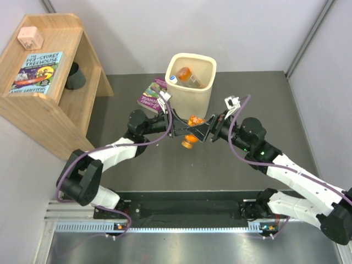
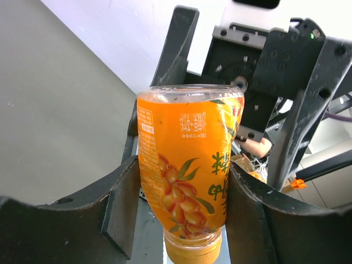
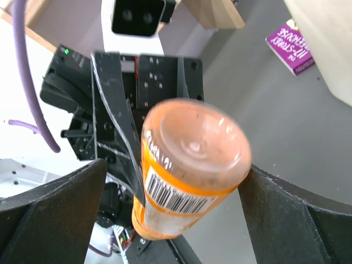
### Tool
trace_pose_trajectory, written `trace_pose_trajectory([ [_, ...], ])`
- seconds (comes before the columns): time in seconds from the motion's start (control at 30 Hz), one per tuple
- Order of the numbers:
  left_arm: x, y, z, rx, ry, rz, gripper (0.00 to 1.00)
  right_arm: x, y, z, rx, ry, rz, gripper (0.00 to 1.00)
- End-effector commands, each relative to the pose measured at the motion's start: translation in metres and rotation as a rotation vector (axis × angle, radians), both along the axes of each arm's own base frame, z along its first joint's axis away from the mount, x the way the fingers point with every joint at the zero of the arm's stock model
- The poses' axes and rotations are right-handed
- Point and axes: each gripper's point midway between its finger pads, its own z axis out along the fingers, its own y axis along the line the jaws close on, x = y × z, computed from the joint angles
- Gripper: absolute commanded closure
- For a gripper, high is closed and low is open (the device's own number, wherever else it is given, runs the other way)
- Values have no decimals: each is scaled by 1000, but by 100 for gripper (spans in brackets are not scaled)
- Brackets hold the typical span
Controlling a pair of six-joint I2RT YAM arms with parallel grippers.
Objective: Put the plastic bottles in the bin
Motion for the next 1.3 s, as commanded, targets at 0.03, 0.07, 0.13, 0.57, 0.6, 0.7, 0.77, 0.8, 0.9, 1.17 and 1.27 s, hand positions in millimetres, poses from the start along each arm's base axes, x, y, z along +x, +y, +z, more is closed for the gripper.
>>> trace_pose_trajectory([
  [0.03, -14, 6, 26, -39, -107, -25, 100, 1, -1, 49, 81, -108, 25, 3],
  [0.07, -14, 6, 26, -38, -109, -24, 100, 1, -1, 49, 87, -112, 24, 5],
  [0.13, -14, 7, 25, -28, -111, -18, 100, 3, -1, 44, 88, -100, 23, 22],
  [0.57, 15, 15, -26, 223, 21, 185, 1, 15, -9, 54, 66, -131, -20, 100],
  [0.6, 20, 19, -28, 247, -12, 229, 1, 20, -14, 58, 65, -139, -37, 100],
  [0.7, 19, 29, -42, 305, 8, 272, 1, 27, -17, 73, 73, -163, -33, 100],
  [0.77, 26, 37, -51, 345, 32, 338, 1, 32, -18, 77, 61, -173, -42, 100],
  [0.8, 29, 44, -52, 360, 39, 378, 1, 37, -22, 78, 55, -175, -65, 100],
  [0.9, 50, 74, -77, 491, 115, 590, 1, 57, -40, 80, 18, -173, -208, 100],
  [1.17, 58, 131, -77, 618, 112, 877, 1, 136, -60, 111, -134, -241, -472, 100],
  [1.27, 55, 140, -73, 638, 100, 906, 1, 176, -62, 122, -158, -230, -543, 100],
])
